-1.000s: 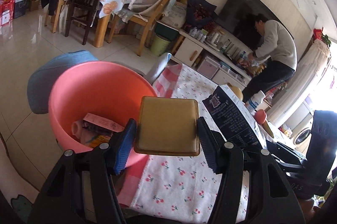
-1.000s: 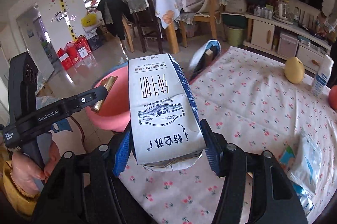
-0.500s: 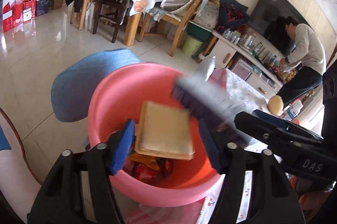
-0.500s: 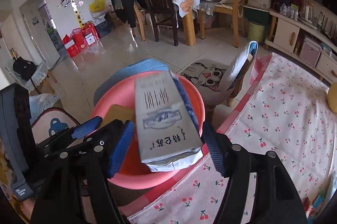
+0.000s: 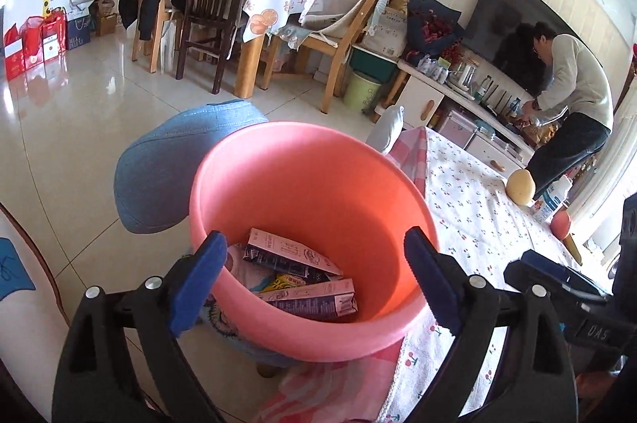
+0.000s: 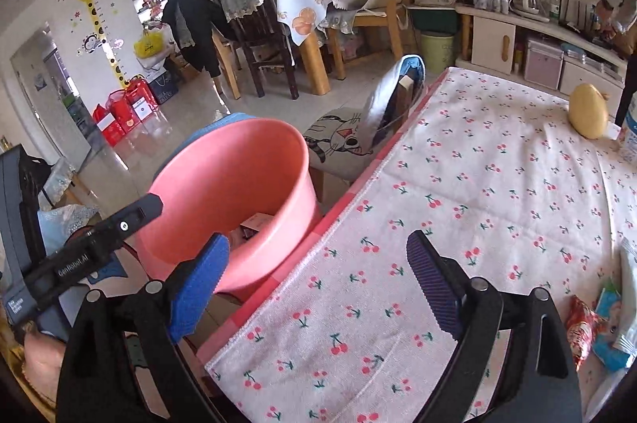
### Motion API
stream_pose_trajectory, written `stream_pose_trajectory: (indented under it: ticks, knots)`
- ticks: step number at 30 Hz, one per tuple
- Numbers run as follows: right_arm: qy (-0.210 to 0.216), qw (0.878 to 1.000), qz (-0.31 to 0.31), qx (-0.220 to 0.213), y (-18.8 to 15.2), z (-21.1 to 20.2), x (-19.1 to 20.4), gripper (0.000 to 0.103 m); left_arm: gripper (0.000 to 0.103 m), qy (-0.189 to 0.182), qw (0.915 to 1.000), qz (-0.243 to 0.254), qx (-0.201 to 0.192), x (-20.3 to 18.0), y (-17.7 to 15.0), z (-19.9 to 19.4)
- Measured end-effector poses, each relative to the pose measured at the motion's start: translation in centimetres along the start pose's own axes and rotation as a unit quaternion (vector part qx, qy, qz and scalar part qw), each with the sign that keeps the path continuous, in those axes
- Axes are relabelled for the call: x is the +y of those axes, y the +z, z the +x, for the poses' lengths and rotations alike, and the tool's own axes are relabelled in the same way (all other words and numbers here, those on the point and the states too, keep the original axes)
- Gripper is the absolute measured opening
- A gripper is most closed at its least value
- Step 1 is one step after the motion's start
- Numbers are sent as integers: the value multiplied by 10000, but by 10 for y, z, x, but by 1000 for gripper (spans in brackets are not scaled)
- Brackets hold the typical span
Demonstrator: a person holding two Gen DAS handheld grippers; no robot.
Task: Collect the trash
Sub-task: 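Move both grippers back over the table toward the remaining packets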
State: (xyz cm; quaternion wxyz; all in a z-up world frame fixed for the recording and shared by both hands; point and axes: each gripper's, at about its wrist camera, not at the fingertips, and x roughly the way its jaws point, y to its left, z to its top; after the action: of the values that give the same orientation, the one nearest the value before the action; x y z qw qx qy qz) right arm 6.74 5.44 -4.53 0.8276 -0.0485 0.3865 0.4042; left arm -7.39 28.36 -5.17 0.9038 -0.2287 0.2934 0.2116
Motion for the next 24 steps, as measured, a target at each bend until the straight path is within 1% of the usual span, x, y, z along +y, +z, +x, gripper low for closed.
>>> stream_pose_trajectory:
  ticks: [3, 6, 13, 24]
  knots:
    - [-138, 9998, -113, -123, -11, -15, -1, 91, 92, -127, 9999, 25, 16, -7, -1, -4]
    - [-159, 9993, -203, -256, -21, -29, -2, 91, 92, -238, 9996, 137, 29, -19, -3, -8]
    - [-349, 9970, -498, -487, -35, -52, -2, 91, 92, -424, 9984, 352, 95, -50, -12, -12]
    - [-405, 9950, -276, -866, -46, -90, -30, 91, 92, -694, 9959, 547, 215, -92, -25, -20]
